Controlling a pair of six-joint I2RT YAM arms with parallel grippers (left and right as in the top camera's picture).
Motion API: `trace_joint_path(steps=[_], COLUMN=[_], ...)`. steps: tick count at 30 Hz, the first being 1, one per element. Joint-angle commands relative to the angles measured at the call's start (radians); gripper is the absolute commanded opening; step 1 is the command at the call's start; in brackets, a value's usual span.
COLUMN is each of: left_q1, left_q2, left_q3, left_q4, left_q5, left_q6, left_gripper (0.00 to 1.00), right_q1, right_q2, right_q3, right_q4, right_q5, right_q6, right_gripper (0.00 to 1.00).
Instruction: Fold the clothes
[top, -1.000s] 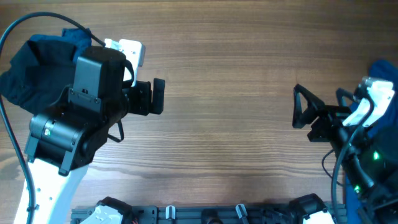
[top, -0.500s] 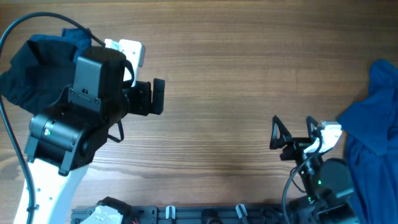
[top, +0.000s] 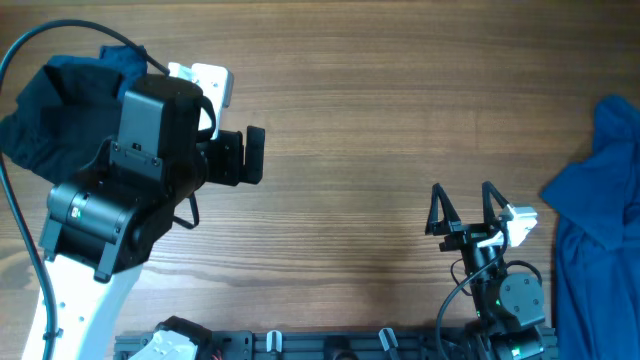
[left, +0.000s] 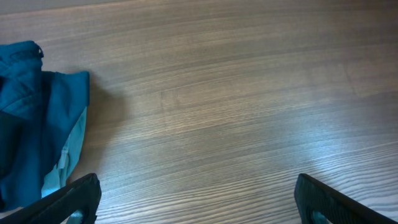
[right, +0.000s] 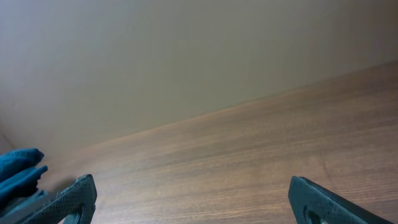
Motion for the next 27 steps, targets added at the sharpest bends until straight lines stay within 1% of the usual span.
trace_joint_path(steps=[1,19,24,25,26,27], left_q1=[-0.005,-0.003,0.023,0.042,0.073,0.129], left_q2=[0.0,0.0,-0.064,-0.084,-0.114,-0.162], left_q3=[0.012,0.012,-0.008,-0.021,-0.051,-0.111], left_q4=[0.002,0.002,-0.034,-0.019,0.038,0.153], left_q5=[-0.013,-0.013,-0.016,-0.002,0.034,0.077], left_q6=[0.02,0.02,0.019,0.019,0.02,0.02], left_gripper=[1.0,1.0,1.0,1.0,1.0,0.99], right_q1=[0.003,0.003,0.003,0.003,0.003,0.003], right_q2=[-0.012,-0.008,-0.008,-0.008,-0.008,-0.008], right_q3=[-0.011,-0.011,-0.011,-0.011,-0.011,-0.011], right_q4=[0.002,0.0,0.0,0.0,0.0,0.0], right_q5=[0.011,0.011,0.011,0.011,0.011,0.011], right_q6=[0.05,0.064,0.064,0.064,0.064,0.064], right_gripper=[1.0,1.0,1.0,1.0,1.0,1.0])
